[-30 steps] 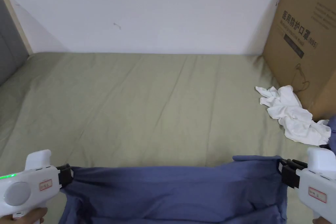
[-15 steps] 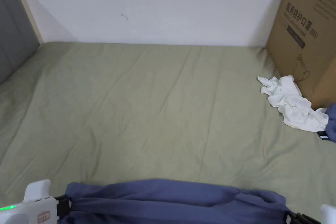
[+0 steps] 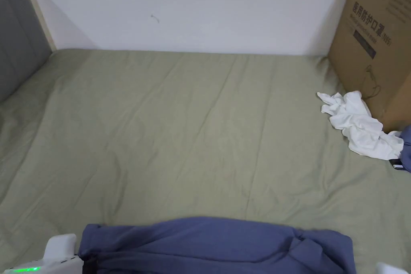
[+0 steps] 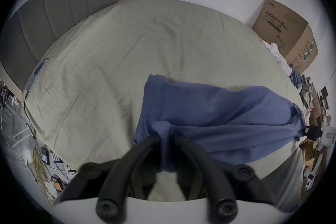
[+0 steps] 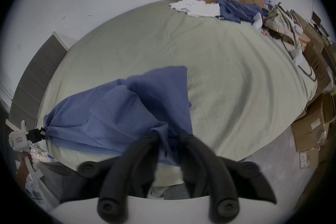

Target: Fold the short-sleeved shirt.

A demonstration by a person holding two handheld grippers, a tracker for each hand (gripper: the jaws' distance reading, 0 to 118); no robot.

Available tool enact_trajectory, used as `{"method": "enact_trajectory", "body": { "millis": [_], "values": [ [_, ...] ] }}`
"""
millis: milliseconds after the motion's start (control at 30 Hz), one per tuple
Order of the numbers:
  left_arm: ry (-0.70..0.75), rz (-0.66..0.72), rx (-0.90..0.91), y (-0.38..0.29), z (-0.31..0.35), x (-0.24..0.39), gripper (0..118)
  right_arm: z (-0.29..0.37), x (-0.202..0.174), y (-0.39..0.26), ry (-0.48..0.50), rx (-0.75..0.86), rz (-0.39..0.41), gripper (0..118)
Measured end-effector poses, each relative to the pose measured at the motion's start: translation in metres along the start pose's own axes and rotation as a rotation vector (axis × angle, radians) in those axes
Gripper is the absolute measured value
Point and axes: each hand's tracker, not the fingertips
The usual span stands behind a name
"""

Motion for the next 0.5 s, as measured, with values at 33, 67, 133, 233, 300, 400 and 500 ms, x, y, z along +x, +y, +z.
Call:
{"method": "enact_trajectory", "body": {
  "millis": [33,67,133,233,300,400,500],
  "values": [
    [-0.024,0.018,0.006,0.003,0.006,0.001,49,0.006,-0.003,0.004,0.006,0.018,0.009,42],
    [-0.031,0.043,0.019,0.005,0.009,0.002,75,0.012,-0.003,0.008,0.011,0.035,0.011,59],
    [-0.049,0.063,0.083,0.011,0.023,0.006,91,0.026,-0.01,0.019,0.001,0.088,0.027,102],
    [-0.077,0.068,0.166,0.026,0.043,0.012,102,0.05,-0.02,0.038,0.029,0.201,0.038,109],
    [-0.112,0.068,0.235,0.041,0.06,0.018,115,0.067,-0.032,0.056,0.046,0.268,0.055,109],
    [-0.132,0.058,0.361,0.063,0.087,0.029,118,0.092,-0.051,0.079,0.067,0.387,0.095,111],
    [-0.115,0.064,0.479,0.087,0.111,0.041,118,0.113,-0.071,0.098,0.07,0.502,0.135,111]
  ]
}}
